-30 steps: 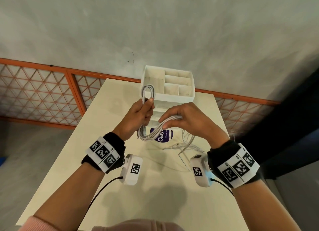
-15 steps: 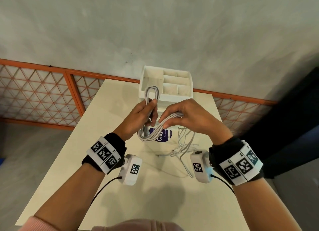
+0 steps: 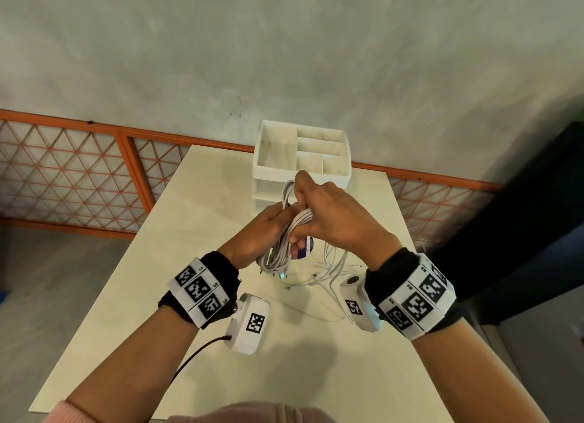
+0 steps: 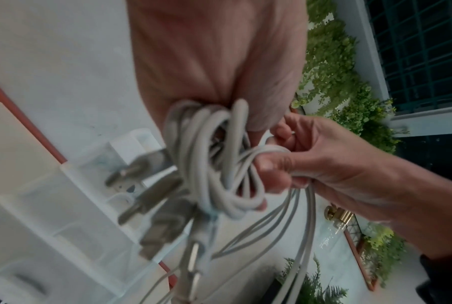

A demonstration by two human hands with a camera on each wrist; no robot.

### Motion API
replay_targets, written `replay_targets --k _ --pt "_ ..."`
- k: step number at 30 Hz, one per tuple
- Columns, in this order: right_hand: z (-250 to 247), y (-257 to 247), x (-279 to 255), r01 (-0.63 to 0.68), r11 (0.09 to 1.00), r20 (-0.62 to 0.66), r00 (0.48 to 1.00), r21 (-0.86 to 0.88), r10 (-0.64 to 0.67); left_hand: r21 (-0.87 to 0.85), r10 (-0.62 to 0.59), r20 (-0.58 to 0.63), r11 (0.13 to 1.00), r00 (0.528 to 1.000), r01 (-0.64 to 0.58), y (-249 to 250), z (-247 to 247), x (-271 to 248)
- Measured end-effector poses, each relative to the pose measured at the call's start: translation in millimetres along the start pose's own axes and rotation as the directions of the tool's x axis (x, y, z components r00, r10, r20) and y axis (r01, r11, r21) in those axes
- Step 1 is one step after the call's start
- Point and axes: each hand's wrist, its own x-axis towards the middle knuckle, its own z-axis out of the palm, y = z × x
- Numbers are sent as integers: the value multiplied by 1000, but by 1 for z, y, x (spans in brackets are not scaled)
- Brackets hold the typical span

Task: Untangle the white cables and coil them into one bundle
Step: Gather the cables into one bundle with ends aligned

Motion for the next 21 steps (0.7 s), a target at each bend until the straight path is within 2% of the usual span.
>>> replay_targets --k 2,4,6,9,14,18,21 --pt "0 0 -1 -28 1000 -6 1000 13 29 -6 4 -5 1000 1000 -4 -2 3 -1" --pt "-4 6 -4 -110 986 25 994 126 107 -30 12 -13 999 1000 -12 -3 0 -1" --pt "-10 19 -9 -175 947 129 981 269 144 -41 29 -12 999 1000 -29 -3 -7 -2" --pt "-15 33 -15 -182 933 238 965 309 109 -44 27 17 999 999 -27 -3 -15 -5" --pt "-16 24 -12 -117 929 216 976 351 41 98 -124 0 987 992 124 -12 -2 0" --pt "-16 22 -5 -42 926 94 996 376 7 -26 -183 48 982 982 185 -13 8 0" --pt "-13 23 -4 -90 837 44 996 539 79 -144 -216 103 963 971 230 -12 12 -1"
